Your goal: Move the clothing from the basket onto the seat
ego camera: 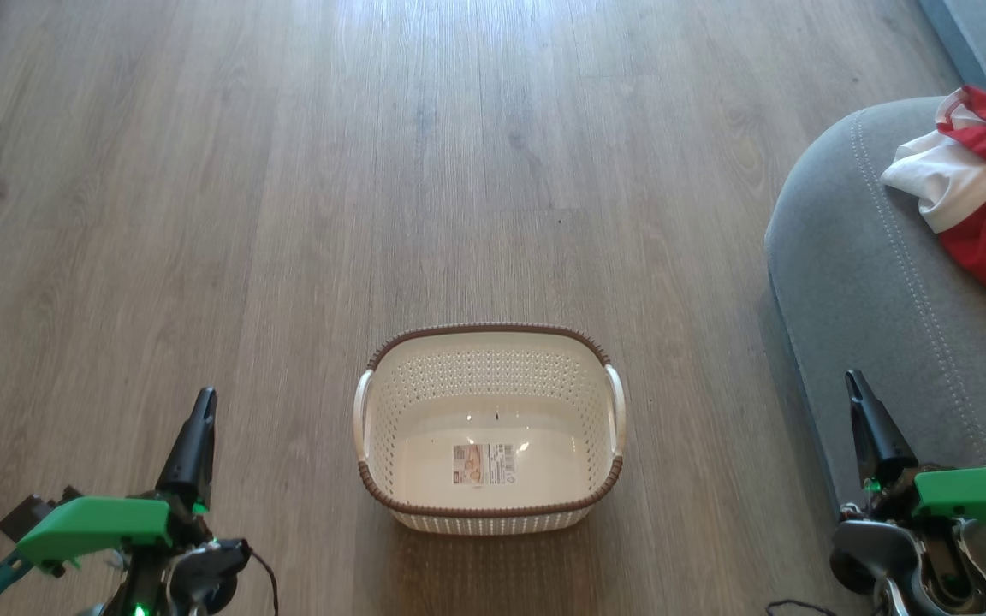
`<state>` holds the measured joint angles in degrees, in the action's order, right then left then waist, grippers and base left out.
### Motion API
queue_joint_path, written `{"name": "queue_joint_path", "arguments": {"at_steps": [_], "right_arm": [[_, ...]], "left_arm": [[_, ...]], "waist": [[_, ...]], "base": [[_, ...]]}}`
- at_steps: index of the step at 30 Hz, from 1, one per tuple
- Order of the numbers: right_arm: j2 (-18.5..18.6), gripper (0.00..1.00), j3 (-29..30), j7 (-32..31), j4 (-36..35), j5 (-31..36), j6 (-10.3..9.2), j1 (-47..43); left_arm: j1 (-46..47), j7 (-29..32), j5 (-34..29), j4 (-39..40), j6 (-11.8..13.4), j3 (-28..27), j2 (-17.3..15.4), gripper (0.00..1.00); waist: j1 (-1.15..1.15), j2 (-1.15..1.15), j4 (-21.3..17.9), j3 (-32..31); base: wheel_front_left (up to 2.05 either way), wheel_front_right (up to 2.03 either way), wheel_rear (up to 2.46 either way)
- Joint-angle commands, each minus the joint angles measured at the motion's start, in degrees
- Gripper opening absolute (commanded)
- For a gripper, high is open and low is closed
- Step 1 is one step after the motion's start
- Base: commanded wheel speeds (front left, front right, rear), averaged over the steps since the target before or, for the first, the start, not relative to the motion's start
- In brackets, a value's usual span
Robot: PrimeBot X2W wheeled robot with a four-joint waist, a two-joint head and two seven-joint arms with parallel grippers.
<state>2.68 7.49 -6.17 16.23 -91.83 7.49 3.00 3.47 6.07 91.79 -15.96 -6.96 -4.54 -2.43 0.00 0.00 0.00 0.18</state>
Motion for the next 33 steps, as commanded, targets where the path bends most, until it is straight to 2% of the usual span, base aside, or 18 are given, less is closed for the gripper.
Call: {"name": "queue_joint_path", "arguments": {"at_steps": [1, 33], "right_arm": [[0.20, 0.00, -0.97, -0.32, -2.21, -0.34, 0.00, 3.18], [0.20, 0.00, -0.97, -0.31, -2.21, -0.34, 0.00, 3.18]], "left_arm": [[2.72, 0.42, 0.38, 1.91, -0.53, -1.98, -0.44, 0.00], [2.72, 0.41, 0.38, 1.91, -0.53, -1.97, -0.44, 0.00]], "waist": [[0.00, 0.00, 0.00, 0.00], [0.00, 0.00, 0.00, 0.00]], "base": [[0.00, 0.00, 0.00], [0.00, 0.00, 0.00]]}}
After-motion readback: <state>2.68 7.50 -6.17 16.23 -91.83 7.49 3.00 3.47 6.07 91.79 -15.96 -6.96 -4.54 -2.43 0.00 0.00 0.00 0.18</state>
